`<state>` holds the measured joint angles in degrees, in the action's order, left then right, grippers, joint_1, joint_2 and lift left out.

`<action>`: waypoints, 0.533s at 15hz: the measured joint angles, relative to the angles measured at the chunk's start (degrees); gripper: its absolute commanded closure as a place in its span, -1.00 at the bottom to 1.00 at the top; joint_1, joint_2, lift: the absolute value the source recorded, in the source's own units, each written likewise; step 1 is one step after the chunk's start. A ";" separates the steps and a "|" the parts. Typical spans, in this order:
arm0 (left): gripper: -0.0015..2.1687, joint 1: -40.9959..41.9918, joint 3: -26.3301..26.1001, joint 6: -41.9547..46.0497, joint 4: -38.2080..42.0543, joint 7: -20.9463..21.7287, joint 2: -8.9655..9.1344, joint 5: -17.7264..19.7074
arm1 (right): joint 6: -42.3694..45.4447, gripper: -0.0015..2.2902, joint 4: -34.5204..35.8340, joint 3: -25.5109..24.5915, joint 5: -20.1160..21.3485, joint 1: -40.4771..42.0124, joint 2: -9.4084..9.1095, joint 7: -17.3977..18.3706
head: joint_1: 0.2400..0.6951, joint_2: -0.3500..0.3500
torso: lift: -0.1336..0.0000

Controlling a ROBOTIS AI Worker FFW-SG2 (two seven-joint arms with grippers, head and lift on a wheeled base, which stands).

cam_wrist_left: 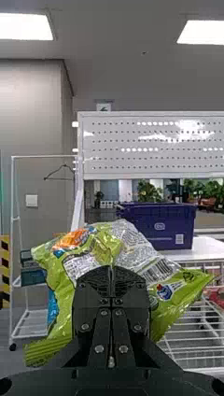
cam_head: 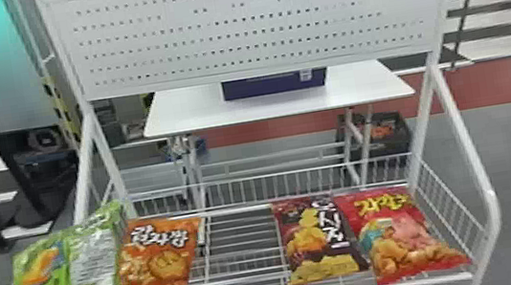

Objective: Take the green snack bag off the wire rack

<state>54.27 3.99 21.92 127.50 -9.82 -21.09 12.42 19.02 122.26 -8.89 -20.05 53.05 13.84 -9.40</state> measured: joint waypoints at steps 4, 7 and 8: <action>0.74 2.38 2.97 3.62 -2.28 0.84 0.00 1.29 | 0.00 -0.85 -1.03 -0.17 -0.27 -0.60 0.14 0.00 | 0.14 0.00 | 1.00; 0.74 2.93 2.97 4.66 -2.39 1.29 0.03 1.44 | 0.00 -0.85 -1.40 0.04 -0.26 -0.98 -0.02 0.00 | 0.14 0.00 | 1.00; 0.74 2.95 2.87 4.78 -2.14 1.53 0.06 1.46 | 0.00 -0.85 -1.46 0.08 -0.25 -1.01 -0.07 0.00 | 0.14 0.00 | 1.00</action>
<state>57.21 6.86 26.71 125.36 -8.29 -21.03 13.89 19.02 120.80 -8.81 -20.30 52.04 13.76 -9.40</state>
